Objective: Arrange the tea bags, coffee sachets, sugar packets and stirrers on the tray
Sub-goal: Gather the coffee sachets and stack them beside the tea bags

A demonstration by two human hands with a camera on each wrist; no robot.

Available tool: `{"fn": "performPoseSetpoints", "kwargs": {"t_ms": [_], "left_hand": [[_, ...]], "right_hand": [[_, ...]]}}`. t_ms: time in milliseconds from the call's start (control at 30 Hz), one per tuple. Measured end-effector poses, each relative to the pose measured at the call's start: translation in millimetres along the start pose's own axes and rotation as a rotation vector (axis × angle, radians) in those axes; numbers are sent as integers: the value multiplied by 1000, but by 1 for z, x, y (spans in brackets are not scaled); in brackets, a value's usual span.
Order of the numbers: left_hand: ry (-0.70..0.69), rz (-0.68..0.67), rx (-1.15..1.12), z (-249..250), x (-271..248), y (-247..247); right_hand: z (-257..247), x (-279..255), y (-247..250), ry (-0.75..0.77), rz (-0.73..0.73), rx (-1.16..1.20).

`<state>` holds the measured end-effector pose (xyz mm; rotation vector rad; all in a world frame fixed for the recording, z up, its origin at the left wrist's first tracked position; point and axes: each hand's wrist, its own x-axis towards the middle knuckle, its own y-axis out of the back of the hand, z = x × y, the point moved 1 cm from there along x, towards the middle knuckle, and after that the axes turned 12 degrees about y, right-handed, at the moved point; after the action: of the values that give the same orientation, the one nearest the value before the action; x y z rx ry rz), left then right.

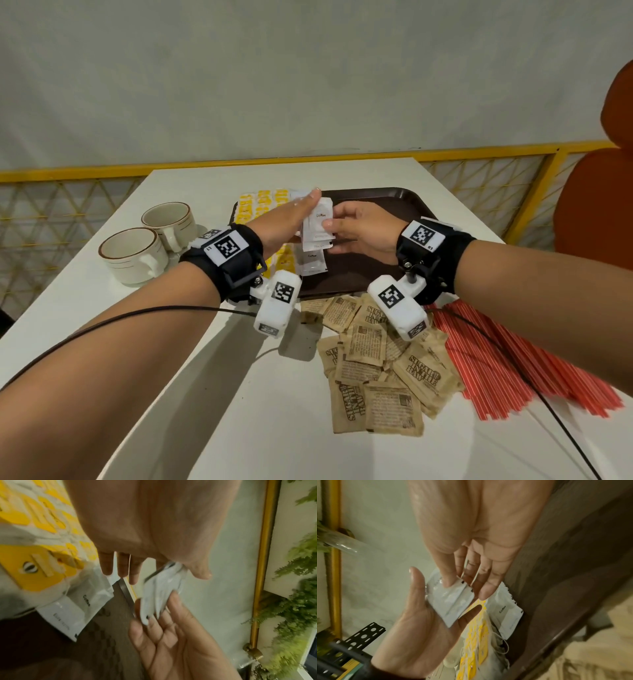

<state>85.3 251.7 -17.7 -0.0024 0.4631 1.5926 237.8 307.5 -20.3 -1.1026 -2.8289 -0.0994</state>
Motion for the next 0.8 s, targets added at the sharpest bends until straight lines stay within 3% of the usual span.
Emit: {"fn": "performPoseSetpoints", "kwargs": {"t_ms": [100,367,567,800], "left_hand": [[0,96,-10,-3,3,17],[88,115,487,-7,13,24],[77,195,547,-11,25,17],[0,306,619,-8,23,18]], "right_hand": [[5,-2,2,-56,44,-64],[29,-4,-6,-217,55,-293],[29,-5,-7,-290,29,-401],[27,-4,-6,-270,38,-522]]}}
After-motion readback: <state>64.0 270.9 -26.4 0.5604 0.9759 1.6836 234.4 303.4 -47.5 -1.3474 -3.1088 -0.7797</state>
